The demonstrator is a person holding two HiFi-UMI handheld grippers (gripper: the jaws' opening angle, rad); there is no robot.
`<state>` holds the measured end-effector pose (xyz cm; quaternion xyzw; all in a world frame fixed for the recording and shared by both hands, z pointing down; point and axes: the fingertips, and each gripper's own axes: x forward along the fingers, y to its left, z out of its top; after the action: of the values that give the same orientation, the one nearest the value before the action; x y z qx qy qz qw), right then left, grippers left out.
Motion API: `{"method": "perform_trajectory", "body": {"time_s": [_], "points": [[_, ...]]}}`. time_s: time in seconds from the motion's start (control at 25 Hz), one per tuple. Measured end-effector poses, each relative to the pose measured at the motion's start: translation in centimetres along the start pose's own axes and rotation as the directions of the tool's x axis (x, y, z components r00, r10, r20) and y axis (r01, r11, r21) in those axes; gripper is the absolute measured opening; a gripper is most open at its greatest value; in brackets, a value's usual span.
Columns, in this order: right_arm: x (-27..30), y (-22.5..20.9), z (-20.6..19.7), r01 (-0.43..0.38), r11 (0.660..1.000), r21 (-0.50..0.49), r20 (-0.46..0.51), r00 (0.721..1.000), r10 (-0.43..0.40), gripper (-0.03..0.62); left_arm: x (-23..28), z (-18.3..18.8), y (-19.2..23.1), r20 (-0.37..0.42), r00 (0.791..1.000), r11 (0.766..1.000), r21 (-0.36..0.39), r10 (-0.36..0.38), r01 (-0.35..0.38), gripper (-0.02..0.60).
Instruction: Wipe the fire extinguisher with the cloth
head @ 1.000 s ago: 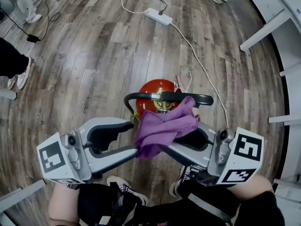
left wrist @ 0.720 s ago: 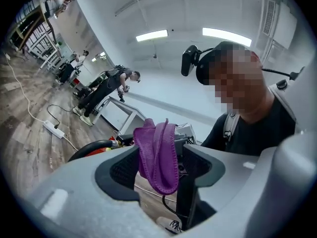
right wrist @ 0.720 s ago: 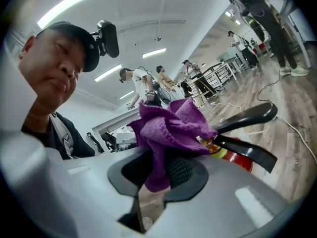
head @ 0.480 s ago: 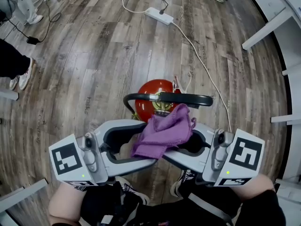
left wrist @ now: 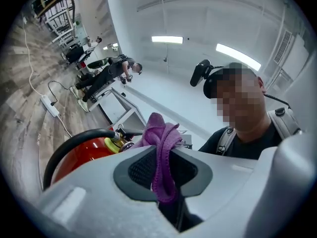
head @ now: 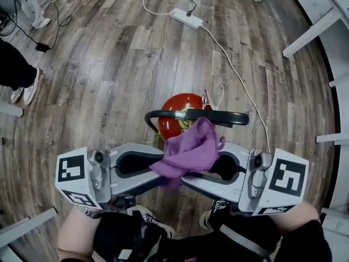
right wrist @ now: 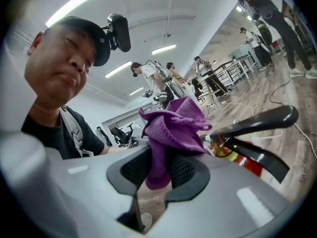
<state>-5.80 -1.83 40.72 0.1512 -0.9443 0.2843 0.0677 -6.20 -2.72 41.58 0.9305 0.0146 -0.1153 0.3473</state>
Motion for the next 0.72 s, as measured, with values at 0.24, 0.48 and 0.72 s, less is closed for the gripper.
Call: {"method": "perform_trajectory", "body": {"time_s": [0.24,0.48,0.72], "points": [[-1.1,-0.8,0.8,0.004,1.0,0.012,0.051,0.999,-0.004,0.107,-0.7,1.8,0.0,0.072,0.997,1.0,0.01,0.008,-0.009,0.048],[-3.1,-2.0,1.3,0.0,0.997,0.074,0.084,0.996,-0.006,0.005,-4.7,6.7,0.9,0.251,0.965,0.997,0.01,0.074,-0.08,0.046],[-6.8,-1.0,5.1,-0.112,0.993,-0.048,0.181,0.976,0.119,0.005,-9.2,8.1,4.7,0.082,0.905,0.884,0.194,0.418,-0.426,0.046]]}}
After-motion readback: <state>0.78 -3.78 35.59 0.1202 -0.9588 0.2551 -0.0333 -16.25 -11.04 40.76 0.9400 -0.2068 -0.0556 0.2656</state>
